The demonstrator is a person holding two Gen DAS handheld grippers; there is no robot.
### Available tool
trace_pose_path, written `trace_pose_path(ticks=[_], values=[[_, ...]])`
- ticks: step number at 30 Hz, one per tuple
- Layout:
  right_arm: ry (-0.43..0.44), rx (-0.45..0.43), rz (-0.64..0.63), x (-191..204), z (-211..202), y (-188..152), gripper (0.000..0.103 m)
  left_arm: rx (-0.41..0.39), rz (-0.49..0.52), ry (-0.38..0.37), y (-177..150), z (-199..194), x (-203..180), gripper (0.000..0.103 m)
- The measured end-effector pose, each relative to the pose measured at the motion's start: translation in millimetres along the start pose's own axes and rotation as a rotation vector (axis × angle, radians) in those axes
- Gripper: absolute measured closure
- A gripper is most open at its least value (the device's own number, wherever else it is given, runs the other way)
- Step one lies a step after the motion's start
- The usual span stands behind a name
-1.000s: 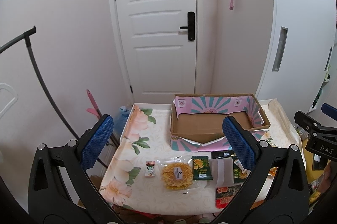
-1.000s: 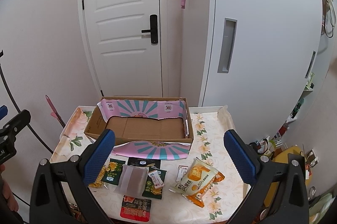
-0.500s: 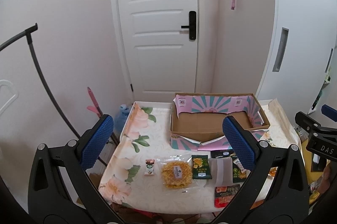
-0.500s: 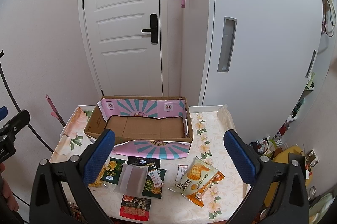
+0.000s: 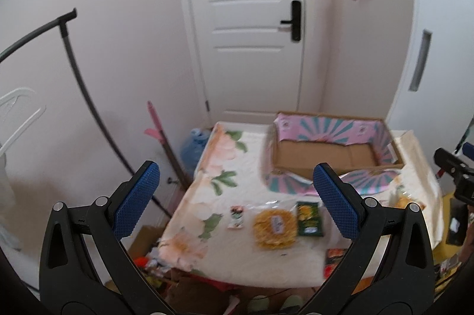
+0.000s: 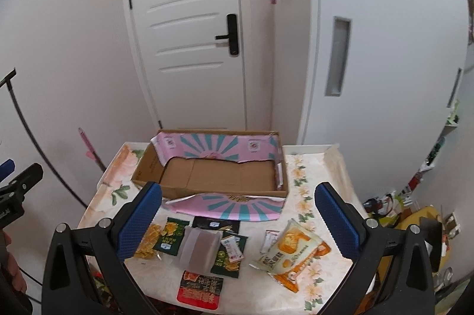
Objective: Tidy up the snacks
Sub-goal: 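Move the left tool to the small juice carton while the right tool moves to the waffle packet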
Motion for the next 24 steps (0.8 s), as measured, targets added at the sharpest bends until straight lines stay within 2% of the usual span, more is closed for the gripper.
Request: trace_pose_path(ticks=[5,14,19,24], values=[[0.033,0.052,-0.019,15,15,-18,0.001,0.043,-0.007,-0.030,-22,22,17,0.000],[0.035,0.156,0.000,55,50,-62,0.001,0.141,0.035,-0.175,-65,87,29,0.001],[0.050,0.229,0.021,84,81,-98,0.001,0.202,0.069,-0.273,-92,127,29,0.001],[0.061,0.281,0.047,107,109,-129,0.001,0.216,0.131,-0.357,-108,160,16,0.004]])
Point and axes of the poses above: each gripper's, at about its wrist camera, not at the fingertips, and z roughly the way its jaws point, x to its left, y to its top, the point moved 7 cm from there along z, roughly the way its jaws point, and after that the axes turned 15 degrees about z, right-handed, at the moved point
